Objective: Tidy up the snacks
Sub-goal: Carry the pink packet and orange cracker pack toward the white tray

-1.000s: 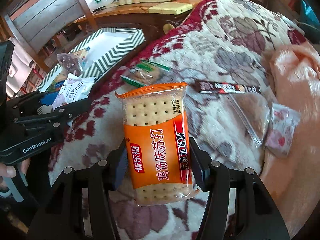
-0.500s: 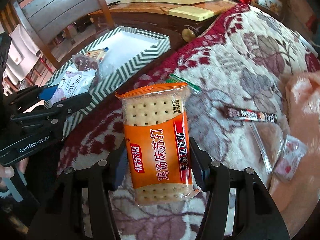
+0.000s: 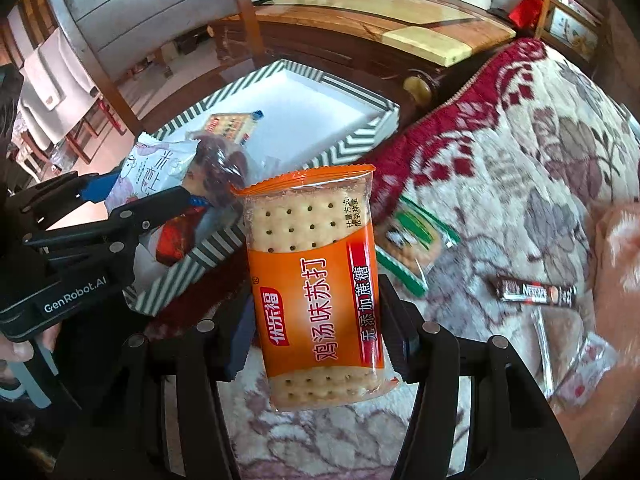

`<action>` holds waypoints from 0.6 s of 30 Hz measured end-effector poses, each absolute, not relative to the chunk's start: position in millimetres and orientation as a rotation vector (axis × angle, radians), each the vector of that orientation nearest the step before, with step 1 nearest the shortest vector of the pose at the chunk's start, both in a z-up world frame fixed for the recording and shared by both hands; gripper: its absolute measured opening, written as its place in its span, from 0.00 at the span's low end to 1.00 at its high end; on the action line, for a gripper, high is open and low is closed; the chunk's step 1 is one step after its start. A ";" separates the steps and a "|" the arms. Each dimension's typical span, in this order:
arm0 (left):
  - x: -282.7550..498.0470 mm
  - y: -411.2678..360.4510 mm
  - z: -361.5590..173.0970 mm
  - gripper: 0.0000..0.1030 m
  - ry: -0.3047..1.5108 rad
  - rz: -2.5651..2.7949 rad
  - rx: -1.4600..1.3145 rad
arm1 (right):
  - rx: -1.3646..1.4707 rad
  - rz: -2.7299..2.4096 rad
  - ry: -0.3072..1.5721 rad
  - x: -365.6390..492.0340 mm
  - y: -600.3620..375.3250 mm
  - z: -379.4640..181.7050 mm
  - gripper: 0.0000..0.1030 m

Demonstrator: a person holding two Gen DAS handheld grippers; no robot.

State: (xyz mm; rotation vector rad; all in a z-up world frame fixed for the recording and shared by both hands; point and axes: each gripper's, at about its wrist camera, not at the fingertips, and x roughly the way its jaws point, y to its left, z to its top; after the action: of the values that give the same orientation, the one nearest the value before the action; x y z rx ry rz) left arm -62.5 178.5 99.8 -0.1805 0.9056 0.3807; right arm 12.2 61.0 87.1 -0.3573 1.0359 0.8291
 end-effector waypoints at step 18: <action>-76.0 229.5 95.5 0.53 0.908 0.470 -0.252 | -0.426 0.901 1.017 29.1 131.3 99.0 0.54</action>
State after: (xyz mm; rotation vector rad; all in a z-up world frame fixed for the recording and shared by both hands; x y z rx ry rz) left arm -76.0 229.5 95.5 -0.2524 0.9078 0.4702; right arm 29.1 131.3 99.0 -0.4256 1.0166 0.9013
